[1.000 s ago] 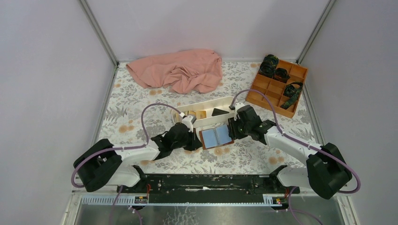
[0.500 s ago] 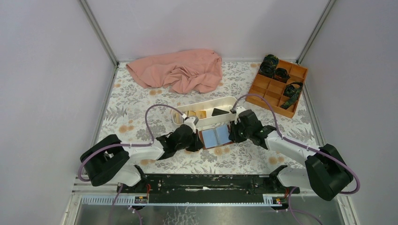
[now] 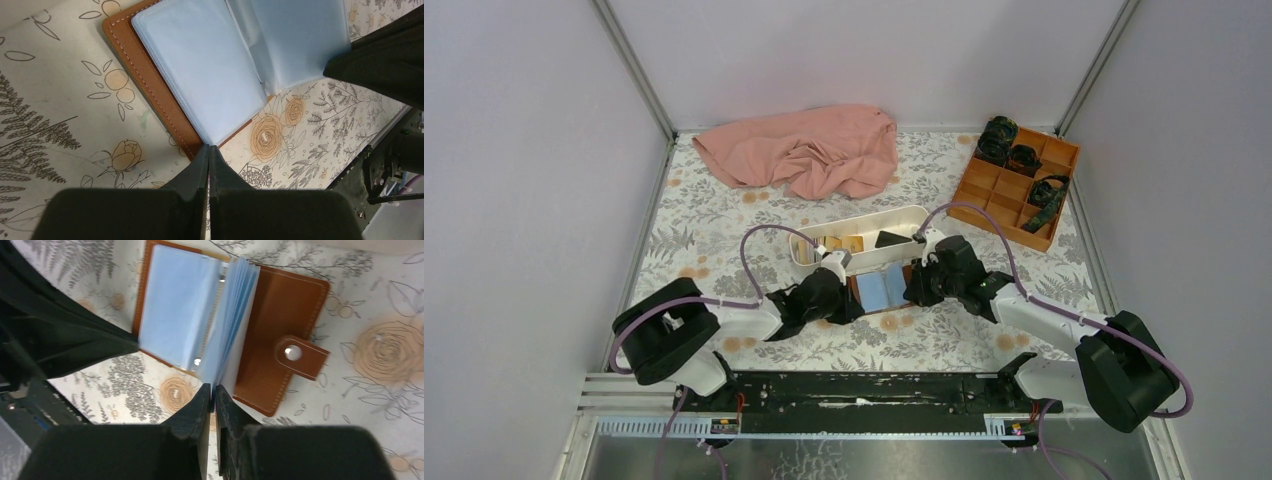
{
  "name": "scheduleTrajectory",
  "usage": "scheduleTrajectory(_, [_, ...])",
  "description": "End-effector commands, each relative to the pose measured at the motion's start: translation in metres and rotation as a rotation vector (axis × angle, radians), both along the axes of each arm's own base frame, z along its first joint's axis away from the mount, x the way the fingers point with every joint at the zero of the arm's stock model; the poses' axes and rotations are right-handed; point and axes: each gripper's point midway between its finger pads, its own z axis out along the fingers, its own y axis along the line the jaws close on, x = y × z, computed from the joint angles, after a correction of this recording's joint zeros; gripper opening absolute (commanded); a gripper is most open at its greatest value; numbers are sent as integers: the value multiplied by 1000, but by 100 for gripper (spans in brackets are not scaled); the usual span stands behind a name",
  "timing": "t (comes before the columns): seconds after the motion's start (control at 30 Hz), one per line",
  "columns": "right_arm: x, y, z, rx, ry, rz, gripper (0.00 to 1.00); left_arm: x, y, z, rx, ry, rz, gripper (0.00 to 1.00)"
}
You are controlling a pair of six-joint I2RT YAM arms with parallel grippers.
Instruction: Take the credit cards out of the card holder
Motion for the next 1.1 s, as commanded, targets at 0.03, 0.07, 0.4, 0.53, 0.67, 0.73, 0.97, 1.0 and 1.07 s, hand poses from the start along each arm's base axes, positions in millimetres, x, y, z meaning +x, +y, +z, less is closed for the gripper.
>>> scheduleTrajectory(0.03, [-3, 29, 28, 170, -23, 78, 13, 1, -2, -9, 18, -7, 10, 0])
scheduleTrajectory(0.07, [-2, 31, 32, 179, -26, 83, 13, 1, -1, -10, 21, -6, 9, 0])
scheduleTrajectory(0.4, [-4, 48, 45, 260, -2, 131, 13, 0, 0, -11, 28, -4, 8, 0])
scheduleTrajectory(0.53, [-4, 46, 58, 279, -45, 134, 18, 0, 0, -12, 30, -2, 7, 0])
scheduleTrajectory(0.67, [-2, 37, 84, 262, -160, 129, 27, 0, 1, -12, 34, -2, 8, 0])
scheduleTrajectory(0.73, [0, 31, 91, 243, -193, 110, 28, 0, 1, -13, 34, -2, 7, 0])
scheduleTrajectory(0.97, [-2, 33, 78, 229, -161, 117, 31, 2, -5, -8, 17, -5, 0, 0])
scheduleTrajectory(1.0, [-2, 35, 74, 225, -154, 115, 31, 2, -4, -7, 16, -6, 0, 0])
scheduleTrajectory(1.07, [0, 35, 62, 200, -134, 105, 31, 1, -3, -3, 11, -12, 5, 0])
